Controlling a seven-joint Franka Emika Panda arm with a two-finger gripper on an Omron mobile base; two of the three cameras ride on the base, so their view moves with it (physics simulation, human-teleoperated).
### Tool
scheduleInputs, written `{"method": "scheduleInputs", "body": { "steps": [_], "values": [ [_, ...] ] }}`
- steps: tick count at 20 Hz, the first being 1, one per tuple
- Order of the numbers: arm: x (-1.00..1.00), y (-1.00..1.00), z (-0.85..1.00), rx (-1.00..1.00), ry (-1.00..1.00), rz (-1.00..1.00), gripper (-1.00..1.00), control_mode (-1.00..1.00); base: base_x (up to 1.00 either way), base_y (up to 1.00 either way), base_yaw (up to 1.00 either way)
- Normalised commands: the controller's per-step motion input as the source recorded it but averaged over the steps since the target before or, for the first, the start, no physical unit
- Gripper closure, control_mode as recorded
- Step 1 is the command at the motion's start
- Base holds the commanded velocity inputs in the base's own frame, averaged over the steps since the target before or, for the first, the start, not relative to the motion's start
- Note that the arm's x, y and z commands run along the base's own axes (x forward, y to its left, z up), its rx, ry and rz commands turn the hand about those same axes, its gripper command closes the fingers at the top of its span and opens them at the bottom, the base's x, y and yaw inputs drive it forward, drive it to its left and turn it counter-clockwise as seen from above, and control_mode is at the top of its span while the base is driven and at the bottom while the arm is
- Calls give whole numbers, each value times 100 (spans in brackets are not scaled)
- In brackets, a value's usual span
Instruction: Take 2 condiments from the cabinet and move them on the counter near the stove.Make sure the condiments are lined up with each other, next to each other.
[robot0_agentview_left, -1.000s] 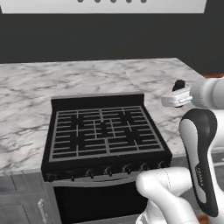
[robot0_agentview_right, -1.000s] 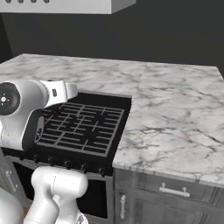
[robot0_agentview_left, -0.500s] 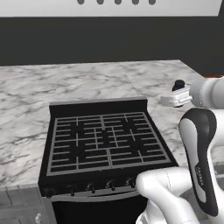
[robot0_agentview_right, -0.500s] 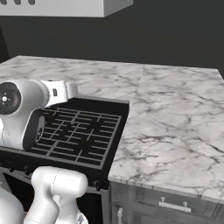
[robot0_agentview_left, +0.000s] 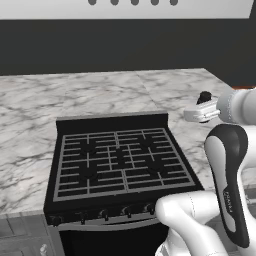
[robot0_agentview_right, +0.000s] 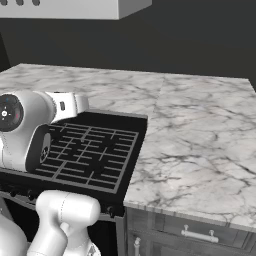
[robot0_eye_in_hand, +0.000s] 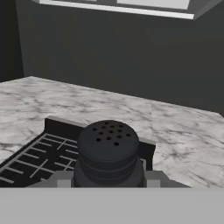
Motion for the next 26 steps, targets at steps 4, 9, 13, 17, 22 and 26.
{"method": "scheduleInputs", "body": {
  "steps": [4, 9, 13, 17, 22, 26],
  "values": [
    [10, -3, -10, 0, 1, 0, 100, -100, 0, 0, 0],
    [23, -31, -52, -1, 3, 18, 100, -100, 0, 0, 0],
    [9, -54, -51, -2, 9, 37, 100, -100, 0, 0, 0],
    [16, -51, -47, 0, 7, 42, 100, -100, 0, 0, 0],
    [38, -50, -49, -2, 14, 32, 100, -100, 0, 0, 0],
    [31, -58, -57, -1, 7, 29, 100, -100, 0, 0, 0]
  ]
}}
